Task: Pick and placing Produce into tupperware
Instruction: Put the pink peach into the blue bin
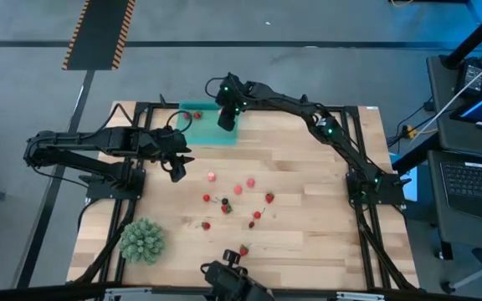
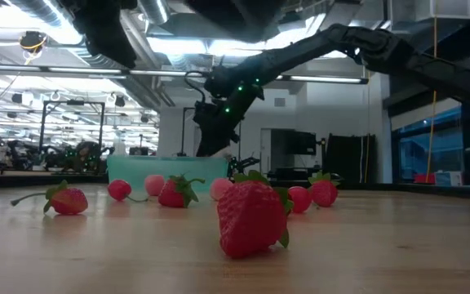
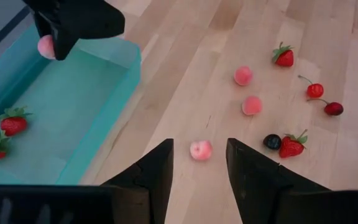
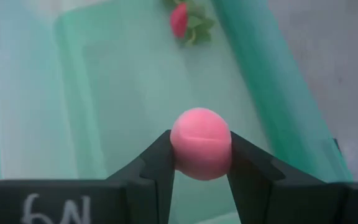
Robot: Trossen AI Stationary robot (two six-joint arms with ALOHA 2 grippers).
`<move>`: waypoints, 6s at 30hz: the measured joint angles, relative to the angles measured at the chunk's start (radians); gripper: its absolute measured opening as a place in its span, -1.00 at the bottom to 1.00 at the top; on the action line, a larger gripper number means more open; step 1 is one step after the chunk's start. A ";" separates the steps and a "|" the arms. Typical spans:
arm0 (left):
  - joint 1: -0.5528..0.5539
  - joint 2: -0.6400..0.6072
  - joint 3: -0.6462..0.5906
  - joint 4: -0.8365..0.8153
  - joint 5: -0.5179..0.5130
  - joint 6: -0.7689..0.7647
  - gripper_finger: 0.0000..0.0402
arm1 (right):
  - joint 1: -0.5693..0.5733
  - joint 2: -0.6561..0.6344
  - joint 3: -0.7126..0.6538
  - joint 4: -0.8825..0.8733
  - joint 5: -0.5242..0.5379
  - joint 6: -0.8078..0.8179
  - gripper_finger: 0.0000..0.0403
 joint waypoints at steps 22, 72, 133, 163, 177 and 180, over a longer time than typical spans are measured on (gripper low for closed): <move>0.001 0.000 0.000 0.000 -0.003 0.001 -0.30 | -0.020 0.050 0.000 0.032 -0.123 0.028 -0.37; 0.001 0.000 0.000 -0.001 -0.003 0.000 -0.30 | -0.012 0.061 0.015 0.036 -0.149 -0.023 -0.29; 0.000 0.000 0.000 -0.017 0.000 -0.004 -0.30 | -0.028 0.061 0.014 0.110 -0.147 -0.004 -0.28; 0.000 0.000 0.000 -0.021 0.000 -0.005 -0.30 | -0.029 -0.169 0.014 -0.277 -0.155 0.080 -0.04; 0.001 0.000 0.000 -0.021 0.000 -0.008 -0.30 | 0.012 -0.510 0.016 -0.819 -0.147 -0.006 -0.18; 0.001 0.000 0.000 -0.021 0.000 -0.008 -0.30 | 0.035 -0.566 0.011 -0.833 -0.147 -0.003 -0.18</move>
